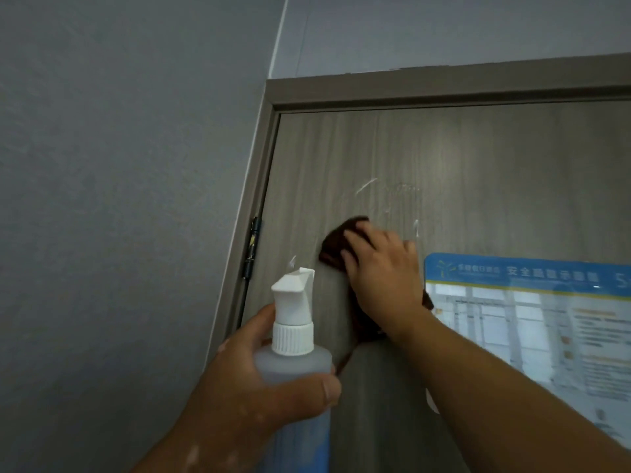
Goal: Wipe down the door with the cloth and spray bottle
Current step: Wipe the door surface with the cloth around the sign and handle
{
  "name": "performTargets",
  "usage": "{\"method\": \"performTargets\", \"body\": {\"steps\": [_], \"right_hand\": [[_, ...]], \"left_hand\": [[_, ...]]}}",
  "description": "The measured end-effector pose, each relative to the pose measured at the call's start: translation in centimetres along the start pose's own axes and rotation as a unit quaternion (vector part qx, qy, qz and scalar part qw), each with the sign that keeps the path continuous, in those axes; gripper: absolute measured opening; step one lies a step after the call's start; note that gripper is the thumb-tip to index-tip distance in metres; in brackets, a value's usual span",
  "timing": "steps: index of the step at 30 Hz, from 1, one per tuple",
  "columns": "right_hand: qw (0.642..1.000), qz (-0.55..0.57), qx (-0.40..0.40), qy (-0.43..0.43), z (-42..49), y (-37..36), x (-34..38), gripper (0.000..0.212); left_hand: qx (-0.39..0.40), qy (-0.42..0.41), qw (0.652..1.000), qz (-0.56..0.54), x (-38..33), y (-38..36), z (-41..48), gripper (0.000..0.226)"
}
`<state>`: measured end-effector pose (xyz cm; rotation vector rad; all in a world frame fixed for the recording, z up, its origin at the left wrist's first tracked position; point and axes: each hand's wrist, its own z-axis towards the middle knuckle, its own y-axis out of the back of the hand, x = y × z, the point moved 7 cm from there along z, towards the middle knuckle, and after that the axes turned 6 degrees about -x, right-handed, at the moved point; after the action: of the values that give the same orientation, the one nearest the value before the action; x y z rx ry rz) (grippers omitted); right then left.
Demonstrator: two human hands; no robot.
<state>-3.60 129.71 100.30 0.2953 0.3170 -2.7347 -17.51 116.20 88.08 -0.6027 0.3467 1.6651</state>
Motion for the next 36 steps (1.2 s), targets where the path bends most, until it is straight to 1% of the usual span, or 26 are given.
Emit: {"method": "performTargets", "body": {"steps": [2, 4, 5, 9, 11, 15, 23, 28, 33, 36], "right_hand": [[1.0, -0.003, 0.001, -0.026, 1.4, -0.4, -0.4, 0.036], [0.999, -0.002, -0.01, -0.041, -0.1, 0.0, 0.1, 0.036], [0.999, 0.004, -0.009, -0.033, -1.9, 0.4, 0.7, 0.036], [0.996, 0.054, 0.013, 0.077, -13.1, 3.1, 3.1, 0.037], [0.993, 0.064, 0.024, 0.098, -16.2, 4.3, 2.8, 0.036], [0.994, 0.053, 0.047, 0.08, -16.4, 4.5, 2.3, 0.035], [0.994, 0.061, 0.043, 0.076, -16.6, 4.5, 2.3, 0.034], [0.995, 0.061, 0.027, 0.08, -16.4, 4.7, 2.4, 0.033], [0.994, 0.062, 0.041, 0.077, -16.6, 4.4, 2.3, 0.035], [0.994, 0.066, 0.036, 0.077, -16.6, 4.4, 2.3, 0.034]], "left_hand": [[-0.009, 0.0, 1.0, -0.005, -0.1, 0.1, 0.0, 0.056], [-0.015, 0.005, 1.0, -0.007, 0.1, 0.2, -0.2, 0.059], [-0.016, 0.009, 1.0, -0.009, 0.4, 0.3, -0.3, 0.06], [-0.007, 0.019, 1.0, -0.013, 0.9, 0.7, -1.1, 0.056], [0.004, 0.024, 1.0, -0.006, 0.8, 0.7, -1.3, 0.055], [-0.002, 0.037, 0.999, 0.006, 1.1, 0.9, -1.1, 0.052], [0.009, 0.045, 0.999, 0.015, 2.1, 0.2, -1.4, 0.056], [-0.003, 0.042, 0.999, 0.012, 2.2, 0.7, -1.1, 0.053], [-0.038, 0.022, 0.999, 0.03, 2.2, 1.5, -0.7, 0.054], [-0.053, 0.014, 0.998, 0.022, 2.1, 2.1, -0.7, 0.053]]}}
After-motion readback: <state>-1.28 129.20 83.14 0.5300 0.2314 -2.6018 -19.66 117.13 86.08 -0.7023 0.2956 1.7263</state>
